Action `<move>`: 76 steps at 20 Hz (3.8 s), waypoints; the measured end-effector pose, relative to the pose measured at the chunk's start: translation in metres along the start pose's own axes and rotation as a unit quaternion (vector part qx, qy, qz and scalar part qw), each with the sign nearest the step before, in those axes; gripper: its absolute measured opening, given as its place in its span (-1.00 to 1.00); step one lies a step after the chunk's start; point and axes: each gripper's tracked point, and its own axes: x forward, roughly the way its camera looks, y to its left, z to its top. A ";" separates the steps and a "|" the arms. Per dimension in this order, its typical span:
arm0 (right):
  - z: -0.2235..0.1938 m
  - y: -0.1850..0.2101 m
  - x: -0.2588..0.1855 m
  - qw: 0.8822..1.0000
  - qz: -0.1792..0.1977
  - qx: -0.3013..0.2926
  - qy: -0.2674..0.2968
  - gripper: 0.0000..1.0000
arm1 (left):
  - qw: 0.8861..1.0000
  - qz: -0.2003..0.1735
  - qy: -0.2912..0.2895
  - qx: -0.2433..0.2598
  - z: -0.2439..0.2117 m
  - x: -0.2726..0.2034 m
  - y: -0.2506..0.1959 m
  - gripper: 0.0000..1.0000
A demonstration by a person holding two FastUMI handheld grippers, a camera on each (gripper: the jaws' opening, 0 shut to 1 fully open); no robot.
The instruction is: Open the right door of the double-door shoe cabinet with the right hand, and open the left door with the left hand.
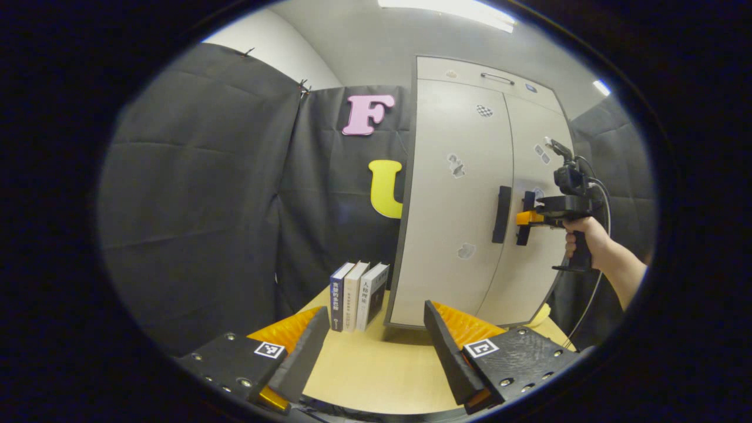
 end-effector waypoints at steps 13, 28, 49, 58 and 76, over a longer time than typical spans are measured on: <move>-0.014 -0.009 -0.058 1.000 0.009 0.011 -0.016 -0.85 | 0.998 -0.065 0.017 0.006 -0.009 -0.019 -0.011 0.86; -0.024 -0.030 -0.111 0.995 0.094 0.001 -0.016 -0.85 | 0.999 -0.022 0.023 -0.008 -0.026 -0.063 -0.080 0.89; -0.034 -0.068 -0.153 0.991 0.134 0.003 -0.021 -0.92 | 1.000 -0.009 0.019 0.020 -0.028 -0.075 -0.128 0.86; -0.037 -0.083 -0.161 0.990 0.136 0.021 -0.016 -0.85 | 1.000 -0.012 0.019 0.002 -0.030 -0.074 -0.138 0.86; -0.037 -0.204 -0.184 0.997 0.065 0.023 -0.020 -0.87 | 1.000 -0.002 0.008 0.017 -0.027 -0.062 -0.161 0.86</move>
